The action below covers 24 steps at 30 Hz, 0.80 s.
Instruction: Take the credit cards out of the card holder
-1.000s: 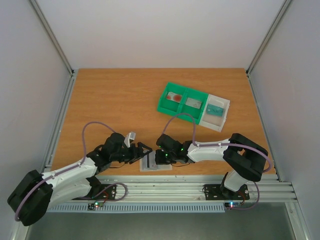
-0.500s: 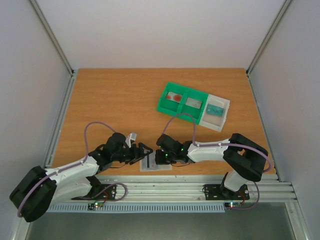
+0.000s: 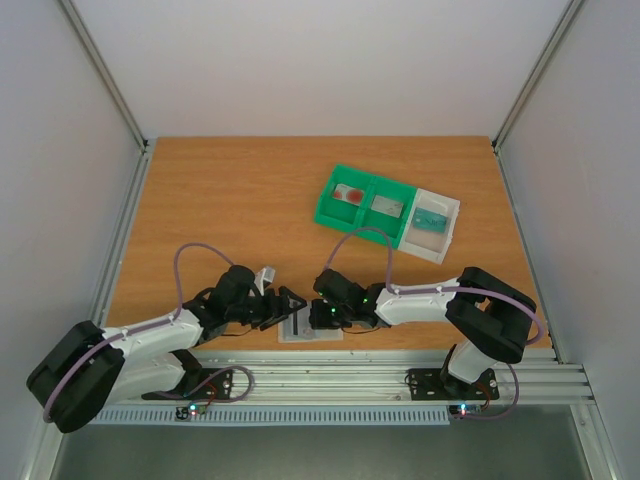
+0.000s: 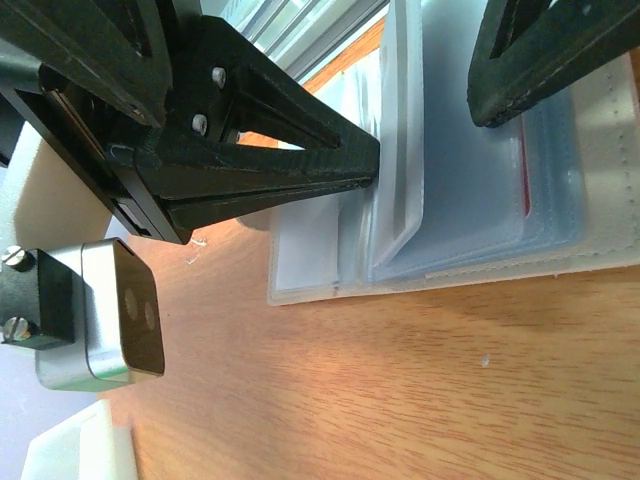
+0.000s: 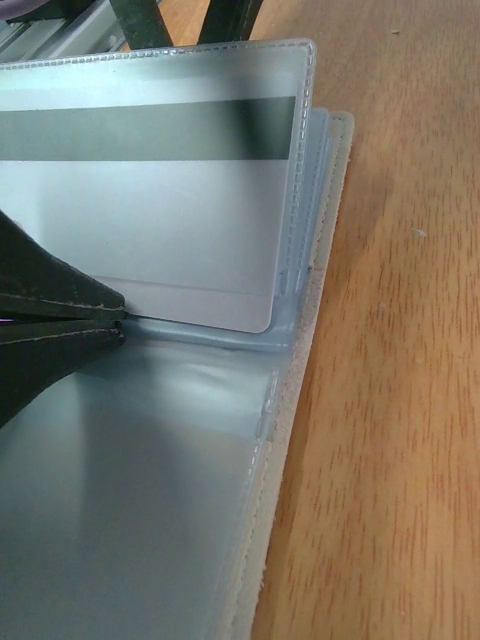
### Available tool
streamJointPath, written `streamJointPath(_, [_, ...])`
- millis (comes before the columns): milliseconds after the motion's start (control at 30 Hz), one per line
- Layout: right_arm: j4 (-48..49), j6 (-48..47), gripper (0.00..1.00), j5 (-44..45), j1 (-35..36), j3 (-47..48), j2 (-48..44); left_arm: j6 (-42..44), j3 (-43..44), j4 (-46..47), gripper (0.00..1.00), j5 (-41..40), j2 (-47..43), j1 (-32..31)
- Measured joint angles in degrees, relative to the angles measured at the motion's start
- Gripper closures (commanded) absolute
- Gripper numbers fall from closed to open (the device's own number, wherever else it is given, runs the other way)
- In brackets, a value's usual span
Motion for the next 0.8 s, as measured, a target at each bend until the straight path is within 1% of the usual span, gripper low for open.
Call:
streamJointPath(100, [0.5, 0.0, 0.97, -0.1, 0.0, -0.2, 0.0, 0.1, 0.0, 0.0, 0.24, 0.0, 0.0, 0.0])
streamJointPath(400, [2.1, 0.3, 0.97, -0.1, 0.0, -1.2, -0.4, 1.0, 0.0, -0.4, 0.45, 0.0, -0.3, 0.0])
streamJointPath(700, [2.8, 0.6, 0.97, -0.1, 0.0, -1.6, -0.5, 1.0, 0.0, -0.8, 0.66, 0.0, -2.4, 0.0])
streamJointPath(800, [2.9, 0.6, 0.97, 0.0, 0.0, -1.7, -0.6, 1.0, 0.0, -0.9, 0.7, 0.0, -2.5, 0.0])
